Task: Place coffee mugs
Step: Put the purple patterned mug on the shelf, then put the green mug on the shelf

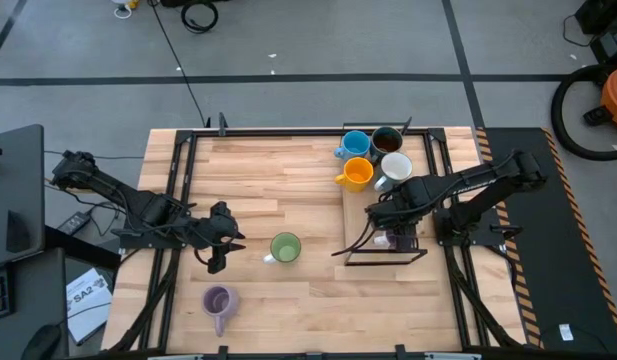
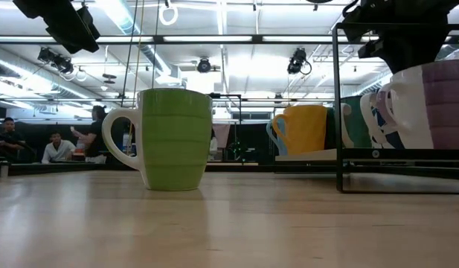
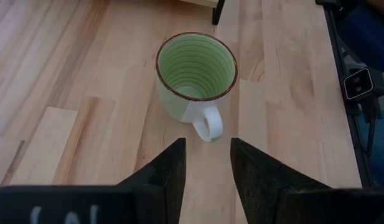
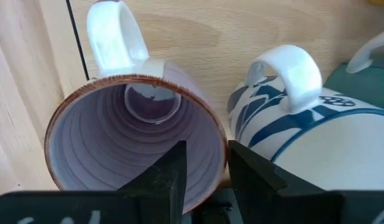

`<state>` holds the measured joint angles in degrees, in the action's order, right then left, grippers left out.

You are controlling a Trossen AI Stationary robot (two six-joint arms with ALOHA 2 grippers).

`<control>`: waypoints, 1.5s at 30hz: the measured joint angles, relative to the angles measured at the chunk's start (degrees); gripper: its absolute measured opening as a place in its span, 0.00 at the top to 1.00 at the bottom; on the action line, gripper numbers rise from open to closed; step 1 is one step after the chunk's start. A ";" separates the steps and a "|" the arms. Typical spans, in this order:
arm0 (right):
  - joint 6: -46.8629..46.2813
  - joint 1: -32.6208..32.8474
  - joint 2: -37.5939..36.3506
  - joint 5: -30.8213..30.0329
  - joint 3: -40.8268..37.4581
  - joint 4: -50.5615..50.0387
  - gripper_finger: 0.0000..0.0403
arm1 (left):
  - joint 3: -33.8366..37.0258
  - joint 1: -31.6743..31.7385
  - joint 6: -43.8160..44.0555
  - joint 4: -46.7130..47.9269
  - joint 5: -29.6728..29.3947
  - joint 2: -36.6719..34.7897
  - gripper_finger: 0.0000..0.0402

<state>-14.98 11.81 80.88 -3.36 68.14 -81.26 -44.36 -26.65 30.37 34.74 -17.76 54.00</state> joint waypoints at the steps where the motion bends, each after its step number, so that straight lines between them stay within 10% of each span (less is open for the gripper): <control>1: 0.02 0.00 -0.08 -0.44 0.22 -0.17 0.70 | 0.00 0.02 0.00 -0.02 0.02 0.00 0.67; 22: -5.88 0.00 -11.67 -3.19 3.02 0.40 0.70 | 0.00 0.56 0.20 -5.61 -0.49 0.00 0.67; 45: -1.79 0.00 -13.33 -3.23 3.02 10.10 0.70 | -0.07 19.35 0.19 -18.56 10.21 13.25 0.67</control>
<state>-16.78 11.81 67.55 -6.59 71.16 -71.16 -44.42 -7.30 30.56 16.18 -7.55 67.25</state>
